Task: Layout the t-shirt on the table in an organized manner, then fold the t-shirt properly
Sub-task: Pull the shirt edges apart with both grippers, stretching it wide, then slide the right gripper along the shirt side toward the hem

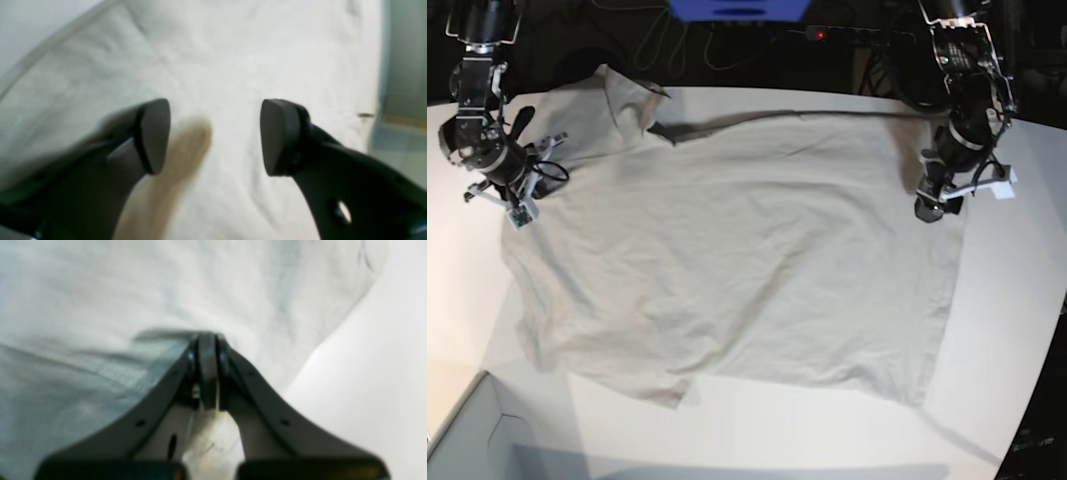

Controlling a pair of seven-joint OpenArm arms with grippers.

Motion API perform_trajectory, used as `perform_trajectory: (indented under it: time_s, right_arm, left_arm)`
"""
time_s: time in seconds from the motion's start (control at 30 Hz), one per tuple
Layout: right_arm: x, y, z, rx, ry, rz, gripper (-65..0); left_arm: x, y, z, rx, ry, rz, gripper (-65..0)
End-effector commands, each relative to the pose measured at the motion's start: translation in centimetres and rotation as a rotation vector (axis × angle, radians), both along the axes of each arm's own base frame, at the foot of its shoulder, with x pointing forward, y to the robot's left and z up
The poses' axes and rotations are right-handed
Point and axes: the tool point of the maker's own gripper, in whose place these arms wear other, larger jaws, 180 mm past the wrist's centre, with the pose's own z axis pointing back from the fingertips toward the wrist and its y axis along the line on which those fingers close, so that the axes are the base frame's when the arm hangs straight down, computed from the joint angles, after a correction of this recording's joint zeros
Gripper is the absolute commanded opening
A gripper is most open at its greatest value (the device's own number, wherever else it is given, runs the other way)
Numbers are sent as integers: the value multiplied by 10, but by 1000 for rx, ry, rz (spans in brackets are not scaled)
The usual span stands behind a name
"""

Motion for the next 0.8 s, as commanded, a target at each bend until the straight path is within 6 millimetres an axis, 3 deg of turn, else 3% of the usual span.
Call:
perform_trajectory:
  time_s: [0.0, 0.1, 0.2, 0.33, 0.5, 0.57, 0.67, 0.77]
  right_arm:
    - [0, -8, -1, -33, 27, 4, -650]
    - [-4, -6, -5, -31, 41, 7, -650]
    - [-25, -4, -13, -32, 76, 15, -650]
    - [-53, 6, -10, -57, 93, 73, -650]
    - [-78, 26, 10, -87, 70, 163, -650]
    - [-79, 33, 25, -102, 36, 195, -650]
    - [-67, 40, 52, -128, -42, 225, -650]
    - [-39, 41, 72, -144, -122, 227, -650]
  left_arm:
    - [9, 8, 3, 26, -3, 3, -234]
    - [11, 14, -2, 57, 22, -9, -234]
    - [8, 20, -3, 76, 33, -13, -234]
    - [-6, 56, 1, 124, 46, 35, -234]
    - [-24, 99, 11, 166, 54, 112, -234]
    - [-23, 104, 15, 176, 45, 119, -234]
    - [-14, 109, 38, 221, -5, 107, -234]
    - [2, 105, 62, 247, -74, 96, -234]
